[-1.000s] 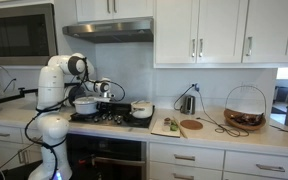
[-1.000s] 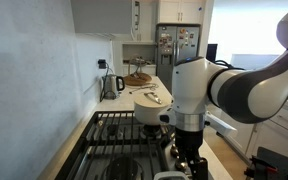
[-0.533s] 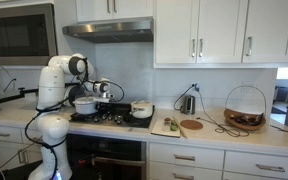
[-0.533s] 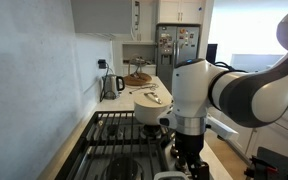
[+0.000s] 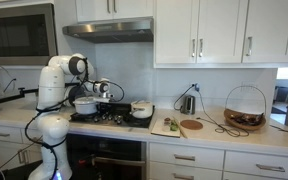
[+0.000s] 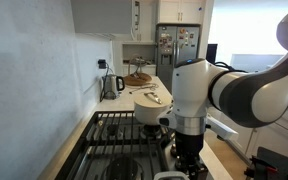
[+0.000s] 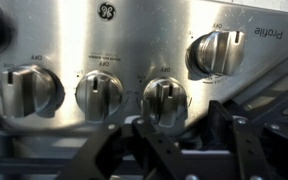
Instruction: Twist the second knob from the left of the stove.
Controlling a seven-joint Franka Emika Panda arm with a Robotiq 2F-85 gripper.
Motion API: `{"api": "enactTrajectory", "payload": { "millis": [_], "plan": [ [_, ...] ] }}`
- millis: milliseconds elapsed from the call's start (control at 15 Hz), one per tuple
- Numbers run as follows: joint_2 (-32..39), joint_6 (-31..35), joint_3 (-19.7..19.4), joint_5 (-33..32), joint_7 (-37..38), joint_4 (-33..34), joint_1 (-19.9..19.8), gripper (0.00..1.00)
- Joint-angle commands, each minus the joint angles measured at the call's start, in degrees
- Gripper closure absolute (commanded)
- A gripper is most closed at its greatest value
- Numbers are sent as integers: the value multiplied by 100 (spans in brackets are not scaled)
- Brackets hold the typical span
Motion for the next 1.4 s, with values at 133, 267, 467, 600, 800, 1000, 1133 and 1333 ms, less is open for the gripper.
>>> {"api": "enactTrajectory", "payload": {
  "millis": [133,267,467,600,800,1000,1133,1333],
  "plan": [
    [-69,70,30,-52,189,-28,-31,54],
    [-89,73,24,-63,203,-52,-39,51],
    [-118,83,24,-39,234,-95,-42,43],
    [-169,102,20,-17,260,-168,-53,45],
    [-218,120,15,-11,373,-233,-59,70],
    [-294,141,-9,-38,419,-287,-83,92],
    [-320,147,-29,-51,432,-292,-102,98],
    [-330,179,-25,-15,403,-325,-108,95]
  ]
}}
